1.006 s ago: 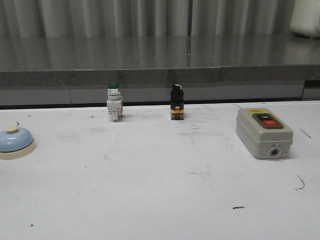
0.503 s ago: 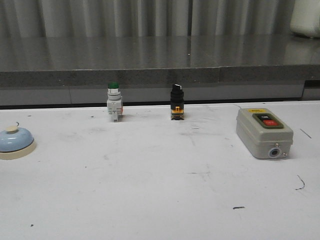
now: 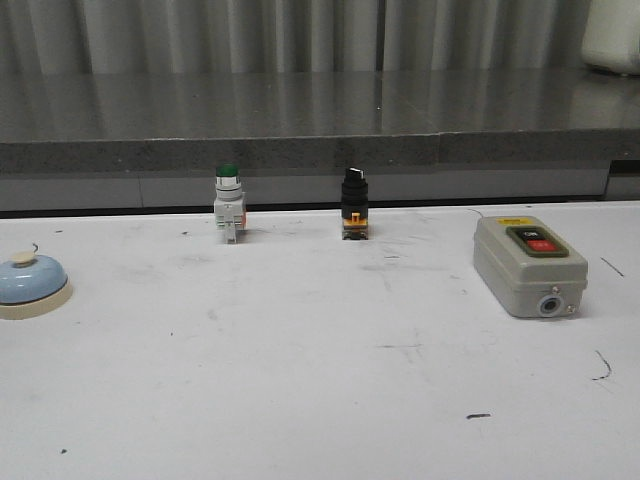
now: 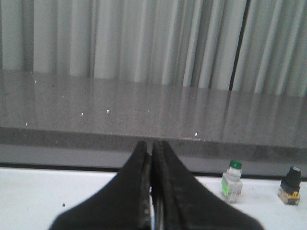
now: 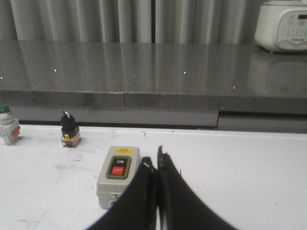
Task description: Place and press bell with both arms
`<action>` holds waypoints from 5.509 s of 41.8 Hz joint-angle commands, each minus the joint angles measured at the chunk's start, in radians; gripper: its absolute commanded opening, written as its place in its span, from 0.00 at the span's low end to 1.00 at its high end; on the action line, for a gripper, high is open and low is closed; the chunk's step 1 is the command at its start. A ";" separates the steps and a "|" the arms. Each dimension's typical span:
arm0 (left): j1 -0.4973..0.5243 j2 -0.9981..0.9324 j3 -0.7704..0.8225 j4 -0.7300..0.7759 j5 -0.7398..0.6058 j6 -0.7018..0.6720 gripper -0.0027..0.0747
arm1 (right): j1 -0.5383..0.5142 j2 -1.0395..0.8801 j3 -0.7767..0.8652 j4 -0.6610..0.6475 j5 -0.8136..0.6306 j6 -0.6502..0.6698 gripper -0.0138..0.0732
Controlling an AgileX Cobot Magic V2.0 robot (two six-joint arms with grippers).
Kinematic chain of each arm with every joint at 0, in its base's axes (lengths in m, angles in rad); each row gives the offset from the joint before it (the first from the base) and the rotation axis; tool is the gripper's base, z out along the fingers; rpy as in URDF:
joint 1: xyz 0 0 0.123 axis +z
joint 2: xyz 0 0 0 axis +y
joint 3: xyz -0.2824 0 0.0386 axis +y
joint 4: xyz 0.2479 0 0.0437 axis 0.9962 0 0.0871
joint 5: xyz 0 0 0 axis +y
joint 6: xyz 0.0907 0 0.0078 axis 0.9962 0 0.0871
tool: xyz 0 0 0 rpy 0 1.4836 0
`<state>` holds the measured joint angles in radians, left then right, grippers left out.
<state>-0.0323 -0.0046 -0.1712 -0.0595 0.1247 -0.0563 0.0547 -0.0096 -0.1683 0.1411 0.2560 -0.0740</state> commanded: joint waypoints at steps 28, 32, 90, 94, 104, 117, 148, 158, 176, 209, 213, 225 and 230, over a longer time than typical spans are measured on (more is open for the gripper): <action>0.001 0.590 -0.609 -0.009 0.481 0.002 0.01 | -0.003 0.601 -0.539 -0.033 0.269 -0.012 0.08; 0.001 0.639 -0.609 -0.009 0.486 0.002 0.01 | -0.003 0.647 -0.535 -0.033 0.273 -0.012 0.08; 0.001 0.822 -0.609 0.014 0.502 0.004 0.02 | -0.003 0.751 -0.535 -0.035 0.273 -0.012 0.26; 0.001 0.822 -0.609 0.014 0.502 0.004 0.09 | -0.003 0.751 -0.535 -0.036 0.273 -0.012 0.44; 0.001 0.822 -0.609 0.014 0.502 0.004 0.61 | -0.003 0.751 -0.535 -0.036 0.273 -0.012 0.72; 0.001 0.824 -0.609 0.014 0.500 0.004 0.73 | -0.003 0.751 -0.535 -0.036 0.273 -0.012 0.72; -0.045 1.315 -0.846 0.014 0.536 0.006 0.82 | -0.003 0.751 -0.535 -0.036 0.273 -0.012 0.72; -0.045 1.522 -0.923 0.014 0.530 0.006 0.82 | -0.003 0.751 -0.535 -0.036 0.273 -0.012 0.72; -0.058 1.793 -1.024 -0.031 0.481 0.006 0.82 | -0.003 0.751 -0.535 -0.036 0.273 -0.012 0.72; -0.113 1.894 -1.065 0.009 0.516 0.006 0.40 | -0.003 0.751 -0.535 -0.036 0.273 -0.012 0.72; -0.118 1.874 -1.065 0.002 0.526 0.006 0.38 | -0.003 0.751 -0.535 -0.036 0.273 -0.012 0.72; -0.252 1.760 -1.071 -0.003 0.544 0.024 0.38 | -0.003 0.751 -0.535 -0.036 0.273 -0.012 0.72; -0.358 1.768 -1.124 -0.003 0.624 0.026 0.38 | -0.003 0.751 -0.535 -0.036 0.273 -0.012 0.72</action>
<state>-0.3174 1.8129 -1.2382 -0.0486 0.7202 -0.0359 0.0547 0.7419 -0.6729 0.1134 0.5931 -0.0757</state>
